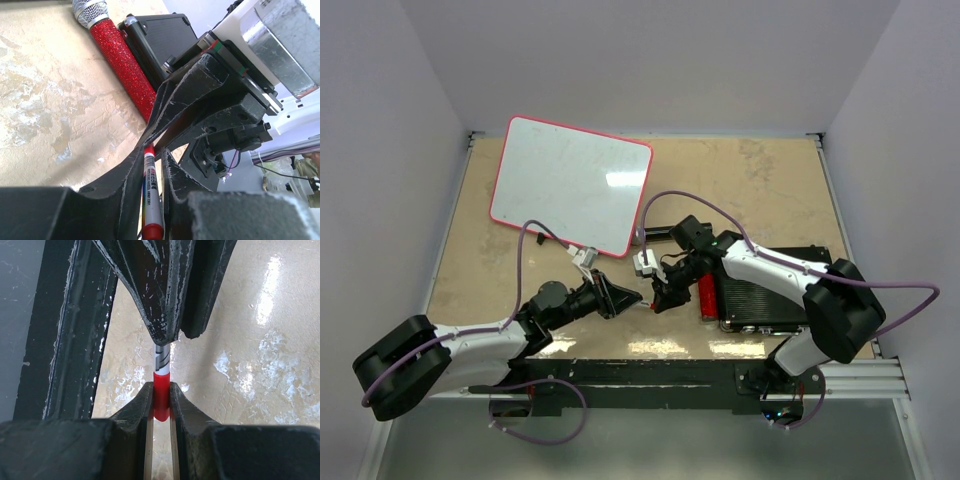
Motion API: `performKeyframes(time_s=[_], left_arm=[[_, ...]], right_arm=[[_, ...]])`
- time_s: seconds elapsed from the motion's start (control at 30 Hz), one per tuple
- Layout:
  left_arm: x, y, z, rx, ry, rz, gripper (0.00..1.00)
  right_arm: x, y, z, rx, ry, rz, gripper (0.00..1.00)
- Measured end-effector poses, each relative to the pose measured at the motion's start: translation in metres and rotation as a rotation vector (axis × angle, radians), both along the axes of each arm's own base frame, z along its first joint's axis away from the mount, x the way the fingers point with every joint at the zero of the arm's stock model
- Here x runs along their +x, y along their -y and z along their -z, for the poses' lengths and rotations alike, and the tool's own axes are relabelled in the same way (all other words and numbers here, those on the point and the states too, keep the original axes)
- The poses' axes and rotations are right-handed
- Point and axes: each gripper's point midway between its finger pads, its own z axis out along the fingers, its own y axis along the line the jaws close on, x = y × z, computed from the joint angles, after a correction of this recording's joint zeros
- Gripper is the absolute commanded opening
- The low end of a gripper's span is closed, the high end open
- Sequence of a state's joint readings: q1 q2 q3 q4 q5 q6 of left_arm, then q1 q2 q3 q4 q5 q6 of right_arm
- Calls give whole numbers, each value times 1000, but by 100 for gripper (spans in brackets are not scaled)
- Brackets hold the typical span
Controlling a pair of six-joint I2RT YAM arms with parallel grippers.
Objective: Write a sentence on the whiteboard
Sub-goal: Open the whiteboard marker at the center of the board.
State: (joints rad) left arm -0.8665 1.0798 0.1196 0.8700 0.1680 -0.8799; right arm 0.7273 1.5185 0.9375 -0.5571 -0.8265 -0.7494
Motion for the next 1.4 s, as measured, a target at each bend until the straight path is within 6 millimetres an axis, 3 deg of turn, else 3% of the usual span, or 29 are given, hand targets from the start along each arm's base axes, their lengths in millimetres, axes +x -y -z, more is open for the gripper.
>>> performKeyframes(time_s=[0.4, 0.63, 1.03, 1.3, 1.4], left_arm=[[-2, 1, 2, 6, -2, 7, 30], [-5, 2, 12, 38, -20, 18, 30], [-2, 1, 12, 39, -18, -3, 31], [0, 0, 14, 44, -20, -17, 28], [0, 1, 15, 47, -24, -15, 19]], right_arm=[[3, 2, -1, 6, -13, 18, 0], [6, 3, -3, 18, -27, 32, 0], [4, 4, 3, 5, -52, 29, 0], [3, 3, 3, 5, -57, 28, 0], [4, 4, 4, 3, -56, 30, 0]])
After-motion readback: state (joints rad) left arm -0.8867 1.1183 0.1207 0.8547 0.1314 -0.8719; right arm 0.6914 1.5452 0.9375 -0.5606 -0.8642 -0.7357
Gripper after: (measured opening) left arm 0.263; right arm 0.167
